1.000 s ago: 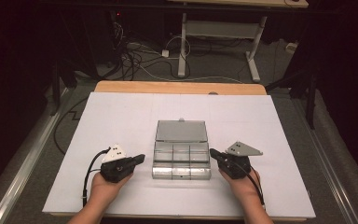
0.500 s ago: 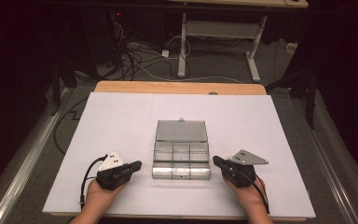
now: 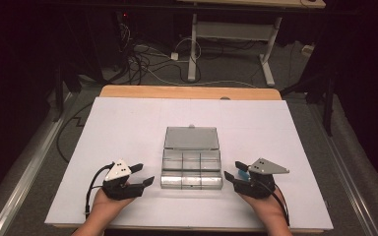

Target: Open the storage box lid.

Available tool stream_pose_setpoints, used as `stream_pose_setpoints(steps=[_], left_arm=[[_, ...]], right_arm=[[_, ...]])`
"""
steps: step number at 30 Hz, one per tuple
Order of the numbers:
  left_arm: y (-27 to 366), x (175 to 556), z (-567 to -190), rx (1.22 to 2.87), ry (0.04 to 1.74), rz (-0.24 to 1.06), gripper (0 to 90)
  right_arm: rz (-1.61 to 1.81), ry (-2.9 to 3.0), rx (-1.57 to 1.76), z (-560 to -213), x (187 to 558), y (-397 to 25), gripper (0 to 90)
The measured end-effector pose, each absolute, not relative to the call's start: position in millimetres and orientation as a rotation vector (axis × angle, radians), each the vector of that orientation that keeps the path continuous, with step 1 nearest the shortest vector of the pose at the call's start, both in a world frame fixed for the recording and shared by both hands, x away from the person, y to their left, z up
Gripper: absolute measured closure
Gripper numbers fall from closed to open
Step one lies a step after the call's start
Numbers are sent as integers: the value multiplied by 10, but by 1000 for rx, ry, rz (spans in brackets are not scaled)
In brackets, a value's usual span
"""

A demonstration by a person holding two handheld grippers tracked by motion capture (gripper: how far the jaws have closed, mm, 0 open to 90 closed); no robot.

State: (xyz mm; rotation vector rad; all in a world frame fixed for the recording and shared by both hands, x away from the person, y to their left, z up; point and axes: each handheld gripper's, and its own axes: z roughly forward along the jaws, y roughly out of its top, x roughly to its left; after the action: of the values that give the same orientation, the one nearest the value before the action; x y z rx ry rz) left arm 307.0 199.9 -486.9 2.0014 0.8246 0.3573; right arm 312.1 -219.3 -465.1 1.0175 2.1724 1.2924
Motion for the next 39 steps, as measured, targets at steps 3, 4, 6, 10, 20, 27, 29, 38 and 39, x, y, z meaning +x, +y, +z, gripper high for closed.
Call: stream_pose_setpoints(steps=[3, 4, 6, 10, 20, 27, 29, 38, 39], left_arm=[[2004, 3086, -4878, 2002, 830, 355, 230], [2009, 3089, -4879, 2004, 834, 359, 214], [2020, 3108, -4886, 2008, 847, 353, 179], [2044, 3136, -4893, 2004, 866, 332, 127], [2034, 3158, -4868, 1985, 867, 339, 0], [2035, 3148, -4853, 1978, 860, 351, 0], [2038, 3150, -4857, 1983, 854, 359, 0], [2039, 3155, -4860, 1973, 842, 355, 0], [2034, 3156, -4861, 1977, 838, 358, 0]], right_arm=[[1270, 2148, 1028, -4660, 3101, -2226, 286], [1271, 2150, 1034, -4664, 3102, -2239, 262], [1276, 2145, 1037, -4676, 3109, -2267, 215], [1279, 2130, 1056, -4682, 3110, -2301, 155], [1236, 2127, 1069, -4715, 3091, -2326, 17], [1235, 2093, 1061, -4687, 3082, -2373, 3], [1233, 2088, 1065, -4686, 3083, -2384, 3], [1207, 2061, 1082, -4678, 3105, -2494, 3], [1205, 2056, 1086, -4678, 3106, -2509, 3]])
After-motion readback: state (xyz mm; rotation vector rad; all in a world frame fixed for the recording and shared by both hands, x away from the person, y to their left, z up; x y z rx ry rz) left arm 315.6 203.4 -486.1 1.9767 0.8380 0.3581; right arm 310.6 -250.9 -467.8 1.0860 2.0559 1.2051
